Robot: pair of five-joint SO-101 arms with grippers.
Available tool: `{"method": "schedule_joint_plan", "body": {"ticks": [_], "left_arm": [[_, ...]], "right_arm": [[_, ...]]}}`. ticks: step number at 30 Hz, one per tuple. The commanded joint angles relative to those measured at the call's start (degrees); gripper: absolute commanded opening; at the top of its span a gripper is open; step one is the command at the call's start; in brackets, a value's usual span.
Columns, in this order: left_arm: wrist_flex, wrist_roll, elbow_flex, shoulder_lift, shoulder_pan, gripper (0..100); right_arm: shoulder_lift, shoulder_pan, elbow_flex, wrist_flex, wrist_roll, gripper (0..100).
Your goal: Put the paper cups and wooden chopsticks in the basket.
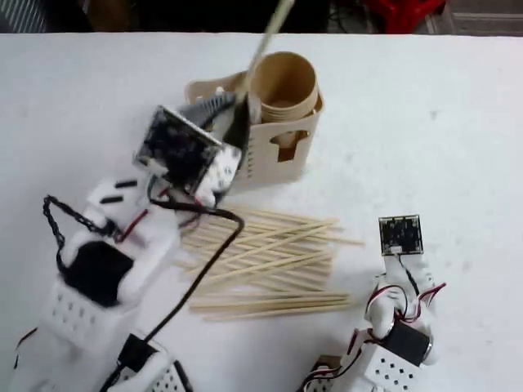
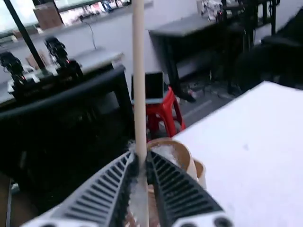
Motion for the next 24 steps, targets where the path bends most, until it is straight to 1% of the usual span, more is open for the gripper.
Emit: {"method": "schedule_joint_plan", "body": {"ticks": [1,3,5,8,11,18,20,24], "left_arm": [[-16.9,0.8,-0.6,8.7,-4.4,2],[-23.1,3.4,-1.1,14.7,-6.2,2],[-26.7,7.2,-3.2,20.8,-8.6,2],[-27.6,11.5,-7.3,29.1,-11.3,2],[-27.6,13.0,-8.6,34.9,-13.0,2],[-27.5,13.2,-5.2,35.8,-13.8,3],[-26.4,13.2,-5.4,35.8,-13.8,3],[-22.5,13.3,-5.3,33.2,-13.8,12]], "right_arm": [[0.0,0.5,0.4,-0.7,-0.5,1.8],[0.0,0.5,0.4,-0.7,-0.5,1.8],[0.0,0.5,0.4,-0.7,-0.5,1.8],[0.0,0.5,0.4,-0.7,-0.5,1.8],[0.0,0.5,0.4,-0.7,-0.5,1.8],[0.0,0.5,0.4,-0.7,-0.5,1.8],[0.0,0.5,0.4,-0.7,-0.5,1.8],[0.0,0.5,0.4,-0.7,-0.5,1.8]]}}
